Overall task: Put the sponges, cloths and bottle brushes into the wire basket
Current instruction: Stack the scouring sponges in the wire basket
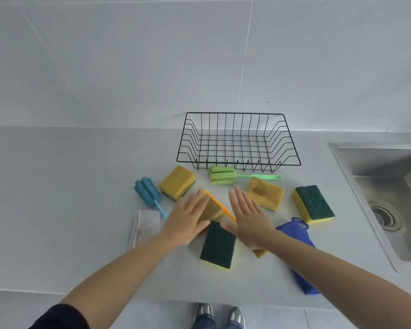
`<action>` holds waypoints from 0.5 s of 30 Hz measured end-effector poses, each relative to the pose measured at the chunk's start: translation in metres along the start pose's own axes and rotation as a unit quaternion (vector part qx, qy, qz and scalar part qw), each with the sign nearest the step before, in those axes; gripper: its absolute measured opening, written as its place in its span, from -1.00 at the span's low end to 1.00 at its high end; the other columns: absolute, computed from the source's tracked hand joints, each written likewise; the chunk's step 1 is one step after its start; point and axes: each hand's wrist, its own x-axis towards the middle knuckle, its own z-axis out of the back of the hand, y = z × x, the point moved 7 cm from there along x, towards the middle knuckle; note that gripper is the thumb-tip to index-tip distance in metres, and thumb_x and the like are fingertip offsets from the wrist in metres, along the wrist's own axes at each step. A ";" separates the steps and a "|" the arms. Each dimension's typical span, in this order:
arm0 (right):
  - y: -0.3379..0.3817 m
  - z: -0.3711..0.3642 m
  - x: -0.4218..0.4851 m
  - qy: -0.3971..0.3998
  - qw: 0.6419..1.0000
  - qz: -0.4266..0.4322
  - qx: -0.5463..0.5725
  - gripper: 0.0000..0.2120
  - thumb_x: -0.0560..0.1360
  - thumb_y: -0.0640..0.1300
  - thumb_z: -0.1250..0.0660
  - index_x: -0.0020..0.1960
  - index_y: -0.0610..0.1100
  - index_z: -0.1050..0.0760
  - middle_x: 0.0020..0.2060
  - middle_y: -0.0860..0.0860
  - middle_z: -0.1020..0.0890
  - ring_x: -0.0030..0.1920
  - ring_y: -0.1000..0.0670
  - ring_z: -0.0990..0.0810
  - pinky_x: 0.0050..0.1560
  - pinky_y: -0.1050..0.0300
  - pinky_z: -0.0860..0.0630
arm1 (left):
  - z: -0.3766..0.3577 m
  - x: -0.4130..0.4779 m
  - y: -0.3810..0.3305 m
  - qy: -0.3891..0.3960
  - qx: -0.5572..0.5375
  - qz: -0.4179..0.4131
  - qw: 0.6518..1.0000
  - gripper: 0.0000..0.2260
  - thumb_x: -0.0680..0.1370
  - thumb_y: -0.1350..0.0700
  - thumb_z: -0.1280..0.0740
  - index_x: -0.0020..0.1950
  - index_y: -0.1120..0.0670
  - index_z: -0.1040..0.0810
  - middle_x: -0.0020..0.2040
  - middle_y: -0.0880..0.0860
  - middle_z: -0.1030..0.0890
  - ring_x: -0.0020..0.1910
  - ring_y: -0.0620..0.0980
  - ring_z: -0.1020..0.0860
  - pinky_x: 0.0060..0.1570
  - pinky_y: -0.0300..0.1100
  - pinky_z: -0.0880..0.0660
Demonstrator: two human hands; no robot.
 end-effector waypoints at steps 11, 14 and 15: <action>0.030 -0.047 -0.015 0.101 0.994 0.031 -0.032 -0.01 0.45 0.34 -0.14 0.48 -0.20 0.38 0.52 -0.10 0.27 0.52 -0.06 0.29 0.53 0.02 0.22 | -0.025 0.002 -0.016 0.036 -0.011 -0.027 0.999 -0.54 0.65 0.01 0.00 0.53 0.03 0.03 0.57 0.06 0.06 0.55 0.03 0.08 0.51 -0.09 0.02; 0.035 -0.052 -0.015 0.105 0.993 0.028 -0.047 0.02 0.43 0.30 -0.22 0.49 -0.20 0.35 0.53 -0.11 0.23 0.53 -0.09 0.25 0.52 0.01 0.21 | -0.021 0.005 -0.012 0.024 -0.026 -0.011 0.999 -0.55 0.64 0.05 -0.04 0.52 0.03 -0.03 0.57 0.07 0.02 0.55 0.04 0.04 0.50 -0.07 -0.05; 0.037 -0.053 -0.014 0.104 0.993 0.028 -0.054 0.02 0.43 0.29 -0.24 0.49 -0.20 0.34 0.53 -0.13 0.21 0.53 -0.11 0.24 0.52 0.01 0.19 | -0.019 0.006 -0.009 0.012 -0.028 -0.005 1.000 -0.54 0.64 0.07 -0.07 0.52 0.04 -0.05 0.56 0.08 -0.01 0.54 0.06 0.01 0.49 -0.07 -0.09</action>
